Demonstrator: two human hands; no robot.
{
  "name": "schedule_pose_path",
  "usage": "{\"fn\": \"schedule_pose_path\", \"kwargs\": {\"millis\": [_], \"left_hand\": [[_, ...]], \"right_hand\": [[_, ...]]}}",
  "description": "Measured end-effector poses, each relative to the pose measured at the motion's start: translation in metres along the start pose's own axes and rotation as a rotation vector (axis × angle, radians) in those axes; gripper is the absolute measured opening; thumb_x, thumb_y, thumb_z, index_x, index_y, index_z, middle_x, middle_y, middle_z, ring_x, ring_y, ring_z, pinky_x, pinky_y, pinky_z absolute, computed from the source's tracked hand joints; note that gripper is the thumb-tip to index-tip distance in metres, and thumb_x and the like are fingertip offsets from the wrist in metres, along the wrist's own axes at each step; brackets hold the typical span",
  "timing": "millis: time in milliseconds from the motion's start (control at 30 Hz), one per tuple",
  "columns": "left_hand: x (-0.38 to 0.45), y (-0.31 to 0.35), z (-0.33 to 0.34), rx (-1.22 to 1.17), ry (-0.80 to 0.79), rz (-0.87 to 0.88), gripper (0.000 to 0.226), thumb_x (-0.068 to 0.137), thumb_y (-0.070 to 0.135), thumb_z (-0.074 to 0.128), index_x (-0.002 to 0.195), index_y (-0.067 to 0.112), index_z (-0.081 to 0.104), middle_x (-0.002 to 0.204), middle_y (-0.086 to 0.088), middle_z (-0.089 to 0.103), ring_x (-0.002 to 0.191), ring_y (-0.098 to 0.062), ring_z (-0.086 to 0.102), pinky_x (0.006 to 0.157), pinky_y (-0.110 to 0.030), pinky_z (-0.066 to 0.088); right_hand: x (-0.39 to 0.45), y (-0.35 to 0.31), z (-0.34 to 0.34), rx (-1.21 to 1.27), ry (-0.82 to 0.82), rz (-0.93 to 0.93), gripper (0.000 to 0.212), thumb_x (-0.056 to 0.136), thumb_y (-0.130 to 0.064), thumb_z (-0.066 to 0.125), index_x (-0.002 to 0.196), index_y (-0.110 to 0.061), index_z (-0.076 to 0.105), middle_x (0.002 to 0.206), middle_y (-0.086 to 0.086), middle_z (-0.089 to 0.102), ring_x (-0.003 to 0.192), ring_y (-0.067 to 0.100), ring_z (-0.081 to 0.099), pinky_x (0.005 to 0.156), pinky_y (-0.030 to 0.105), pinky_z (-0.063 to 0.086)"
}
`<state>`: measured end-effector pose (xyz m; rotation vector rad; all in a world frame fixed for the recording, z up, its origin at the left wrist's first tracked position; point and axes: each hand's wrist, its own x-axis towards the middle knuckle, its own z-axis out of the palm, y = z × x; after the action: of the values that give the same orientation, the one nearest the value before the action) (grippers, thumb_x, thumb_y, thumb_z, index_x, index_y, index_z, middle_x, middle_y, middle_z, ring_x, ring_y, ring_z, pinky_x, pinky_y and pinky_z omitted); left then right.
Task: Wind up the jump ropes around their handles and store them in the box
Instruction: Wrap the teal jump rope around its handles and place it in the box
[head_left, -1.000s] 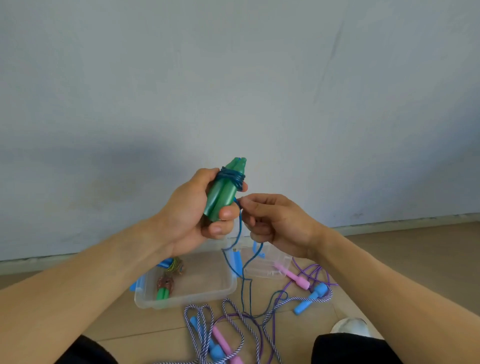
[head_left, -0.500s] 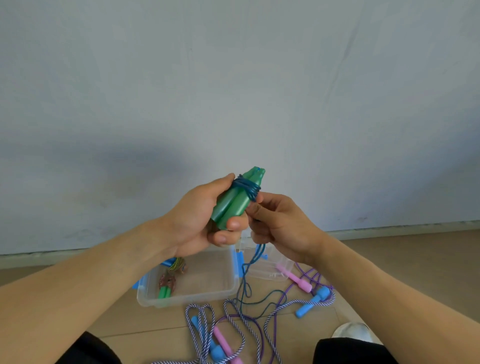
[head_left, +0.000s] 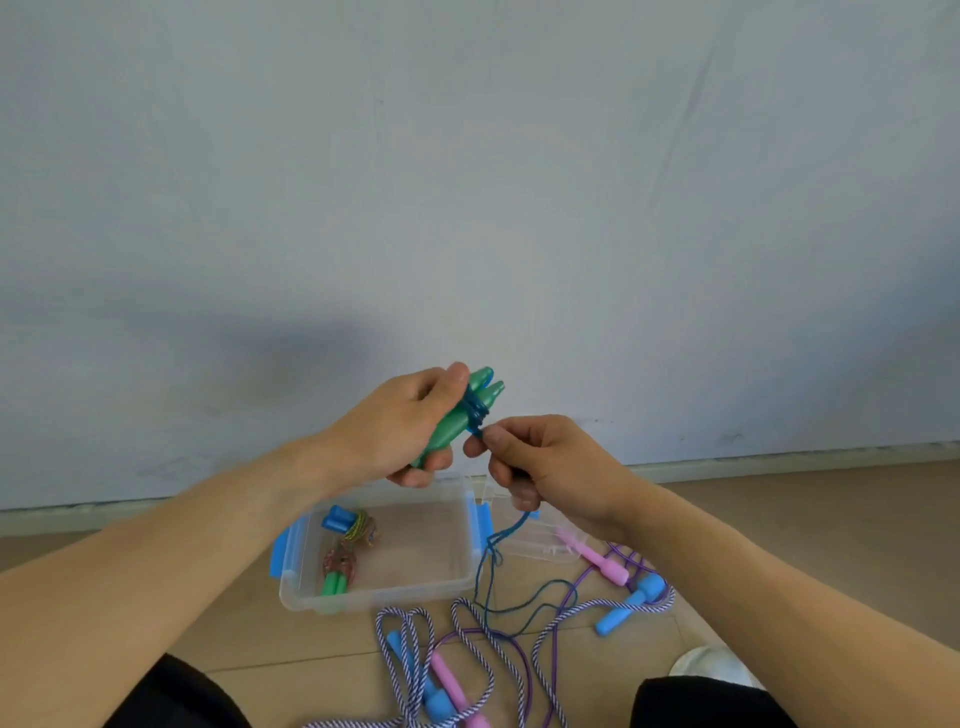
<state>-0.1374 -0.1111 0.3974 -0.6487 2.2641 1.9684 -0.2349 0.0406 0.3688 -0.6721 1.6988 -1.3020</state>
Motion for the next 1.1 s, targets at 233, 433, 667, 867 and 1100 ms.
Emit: {"fn": "schedule_pose_path", "kwargs": {"millis": [233,433,667,867,1100], "left_hand": [[0.011,-0.009,0.002,0.283,0.077,0.092,0.048,0.1,0.056,0.032,0.082,0.015,0.051,0.055,-0.003,0.046,0.034,-0.008,0.04,0.04,-0.022,0.036],[0.022,-0.019,0.023,0.75,0.283,0.132,0.053,0.099,0.06,0.022,0.083,0.017,0.048,0.065,0.001,0.055,0.06,-0.016,0.052,0.056,-0.034,0.037],[0.013,-0.019,0.051,1.044,0.202,0.369,0.029,0.104,0.041,0.018,0.114,0.018,0.033,0.079,-0.003,0.043,0.07,-0.028,0.055,0.064,-0.045,0.049],[0.014,-0.015,0.04,0.557,-0.016,0.154,0.038,0.1,0.049,0.039,0.117,0.016,0.038,0.097,-0.008,0.059,0.083,-0.022,0.06,0.078,-0.043,0.051],[0.015,-0.02,-0.001,-0.218,-0.41,-0.03,0.059,0.08,0.031,0.075,0.129,0.008,0.051,0.107,-0.019,0.067,0.091,-0.031,0.066,0.089,-0.051,0.056]], "right_hand": [[-0.004,0.003,0.008,0.184,0.09,0.168,0.028,0.101,-0.022,0.051,0.104,-0.001,0.07,0.065,0.001,0.056,0.047,0.011,0.036,0.049,0.023,0.035],[-0.004,-0.002,0.006,0.426,0.082,0.211,0.021,0.095,-0.021,0.05,0.093,-0.006,0.064,0.071,0.002,0.05,0.053,0.011,0.029,0.049,0.023,0.026],[-0.004,-0.001,-0.006,0.433,0.125,0.161,0.047,0.083,-0.056,0.065,0.064,-0.014,0.055,0.064,0.005,0.04,0.058,0.015,0.029,0.058,0.028,0.032],[-0.004,0.001,-0.01,0.352,0.116,0.141,0.048,0.085,-0.058,0.061,0.081,-0.01,0.06,0.065,0.002,0.037,0.058,0.014,0.028,0.056,0.027,0.029],[-0.009,-0.006,-0.013,0.108,-0.105,-0.048,0.065,0.09,-0.06,0.052,0.089,0.005,0.056,0.068,0.018,0.031,0.061,0.019,0.026,0.055,0.025,0.025]]}}
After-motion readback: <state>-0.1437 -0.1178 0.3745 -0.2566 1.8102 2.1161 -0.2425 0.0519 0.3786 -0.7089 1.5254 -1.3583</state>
